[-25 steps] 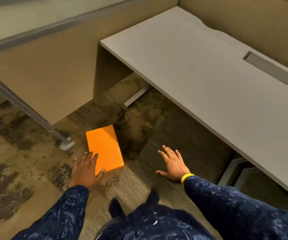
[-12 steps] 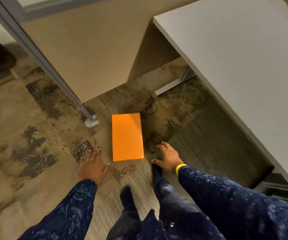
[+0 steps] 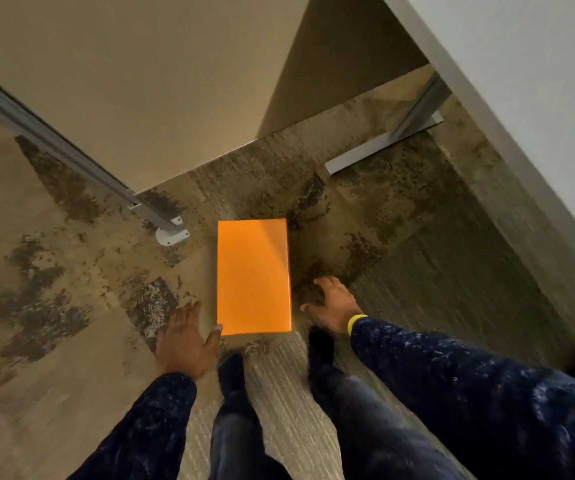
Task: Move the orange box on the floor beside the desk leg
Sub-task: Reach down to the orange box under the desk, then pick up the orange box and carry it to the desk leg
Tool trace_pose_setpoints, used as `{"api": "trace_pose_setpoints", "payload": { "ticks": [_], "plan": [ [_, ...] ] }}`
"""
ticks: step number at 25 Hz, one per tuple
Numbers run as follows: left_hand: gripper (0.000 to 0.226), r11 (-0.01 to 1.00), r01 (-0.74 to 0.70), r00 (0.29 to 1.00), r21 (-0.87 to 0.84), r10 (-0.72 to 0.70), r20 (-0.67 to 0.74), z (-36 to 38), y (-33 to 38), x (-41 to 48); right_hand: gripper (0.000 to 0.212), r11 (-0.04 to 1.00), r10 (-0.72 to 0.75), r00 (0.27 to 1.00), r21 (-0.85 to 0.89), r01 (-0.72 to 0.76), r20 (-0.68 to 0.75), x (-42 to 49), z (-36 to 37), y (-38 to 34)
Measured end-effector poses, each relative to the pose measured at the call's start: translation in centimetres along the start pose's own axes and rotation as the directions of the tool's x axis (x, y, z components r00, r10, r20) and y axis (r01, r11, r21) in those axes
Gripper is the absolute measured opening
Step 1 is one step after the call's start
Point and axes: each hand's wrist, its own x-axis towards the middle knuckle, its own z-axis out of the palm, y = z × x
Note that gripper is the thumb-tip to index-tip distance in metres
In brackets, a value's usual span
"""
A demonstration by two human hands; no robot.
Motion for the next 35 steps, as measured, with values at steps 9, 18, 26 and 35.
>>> {"api": "trace_pose_setpoints", "payload": {
  "ticks": [9,18,26,35],
  "plan": [
    [0.077,0.927,0.162,0.985,-0.337,-0.129,0.118,12.9,-3.3,16.9,0.082,0.905,0.215,0.976,0.383,-0.185,-0.037,17.0,12.5,3.7],
    [0.089,0.780,0.325,0.942,-0.535,-0.219,0.252,24.5,-9.8,27.2,0.088,0.756,0.327,0.940,0.568,-0.324,0.101,27.4,22.8,7.1],
    [0.075,0.637,0.325,0.942,-0.699,-0.149,0.302,28.0,-10.4,31.4,0.094,0.778,0.323,0.946,0.560,-0.284,0.031,29.8,26.2,8.4],
    [0.068,0.730,0.227,0.969,-0.645,-0.100,0.228,26.1,-10.4,31.4,0.094,0.683,0.331,0.942,0.675,-0.277,0.051,26.7,27.0,9.0]
  ]
}}
